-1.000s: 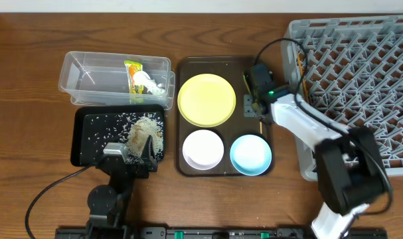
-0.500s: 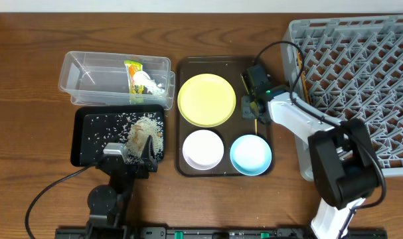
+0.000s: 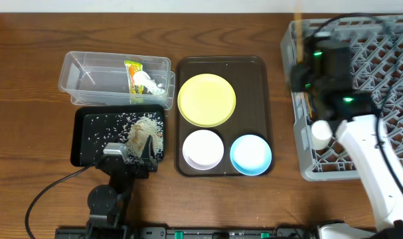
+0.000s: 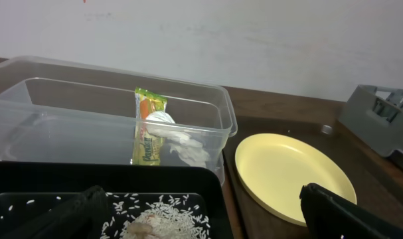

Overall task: Sort waste into correct bins and load items into the dishwasher rack
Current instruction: 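Carry the chopsticks into the dish rack and release, then carry the blue bowl into the dish rack with the right gripper and release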

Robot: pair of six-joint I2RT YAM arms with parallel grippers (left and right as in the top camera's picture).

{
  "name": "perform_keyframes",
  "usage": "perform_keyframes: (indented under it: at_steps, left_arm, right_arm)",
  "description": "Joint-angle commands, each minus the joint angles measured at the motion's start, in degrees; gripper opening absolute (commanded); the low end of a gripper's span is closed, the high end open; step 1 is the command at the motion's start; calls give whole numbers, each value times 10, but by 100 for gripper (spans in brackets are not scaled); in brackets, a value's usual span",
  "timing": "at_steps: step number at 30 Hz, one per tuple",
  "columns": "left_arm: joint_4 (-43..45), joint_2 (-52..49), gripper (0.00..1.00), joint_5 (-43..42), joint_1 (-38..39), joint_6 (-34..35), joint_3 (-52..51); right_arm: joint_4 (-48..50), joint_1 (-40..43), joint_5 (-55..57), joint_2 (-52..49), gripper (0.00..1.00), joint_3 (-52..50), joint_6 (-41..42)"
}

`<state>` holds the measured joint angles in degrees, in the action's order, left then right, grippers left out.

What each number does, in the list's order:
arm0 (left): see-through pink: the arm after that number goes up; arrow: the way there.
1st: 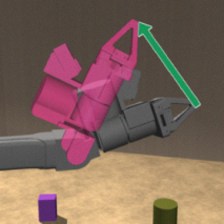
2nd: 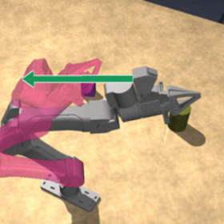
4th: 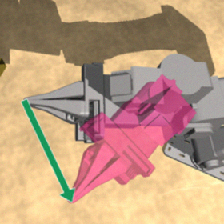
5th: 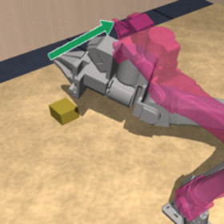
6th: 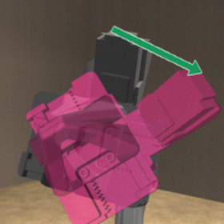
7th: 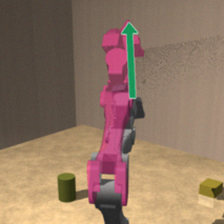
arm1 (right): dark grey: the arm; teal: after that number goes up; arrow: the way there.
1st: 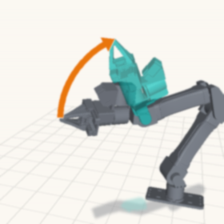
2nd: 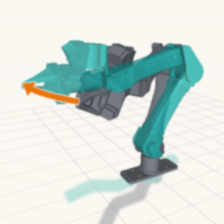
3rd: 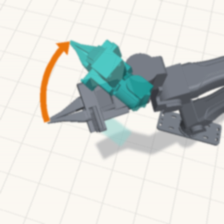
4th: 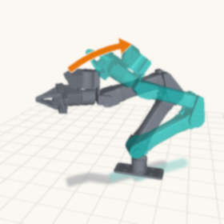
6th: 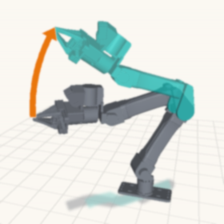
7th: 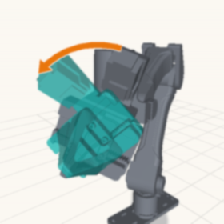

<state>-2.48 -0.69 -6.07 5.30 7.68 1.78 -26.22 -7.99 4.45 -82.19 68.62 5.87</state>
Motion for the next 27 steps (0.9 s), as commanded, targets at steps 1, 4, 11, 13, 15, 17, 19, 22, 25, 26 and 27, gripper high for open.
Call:
perform_keyframes:
  at_steps: [1,4,11,13,15,17,19,22,25,26,27]
  left_arm:
    - [-7,4,95,-10,-3,3,-16]
    - [-7,5,95,-10,-3,3,-16]
    - [-7,4,95,-10,-3,3,-16]
    - [-7,4,95,-10,-3,3,-16]
    - [-7,5,95,-10,-3,3,-16]
    - [-7,4,95,-10,-3,3,-16]
    - [-7,4,95,-10,-3,3,-16]
    - [-7,4,95,-10,-3,3,-16]
    - [-7,5,95,-10,-3,3,-16]
    - [-7,4,95,-10,-3,3,-16]
    - [-7,5,95,-10,-3,3,-16]
  right_arm:
    - [19,44,12,-29,1,-1,-59]
    - [33,60,9,-64,1,-1,-71]
    - [29,49,4,-122,42,-1,-72]
    - [27,42,4,-111,53,0,-62]
    - [9,28,-12,-85,54,0,-35]
    - [-26,11,-53,-49,54,0,-14]
    - [-66,-7,-103,-16,56,0,-2]
    - [-138,-37,-137,18,56,0,32]
    - [-229,-68,-137,25,56,-1,70]
    - [-266,-78,-137,24,56,-2,90]
    - [-296,-88,-134,22,56,-7,106]
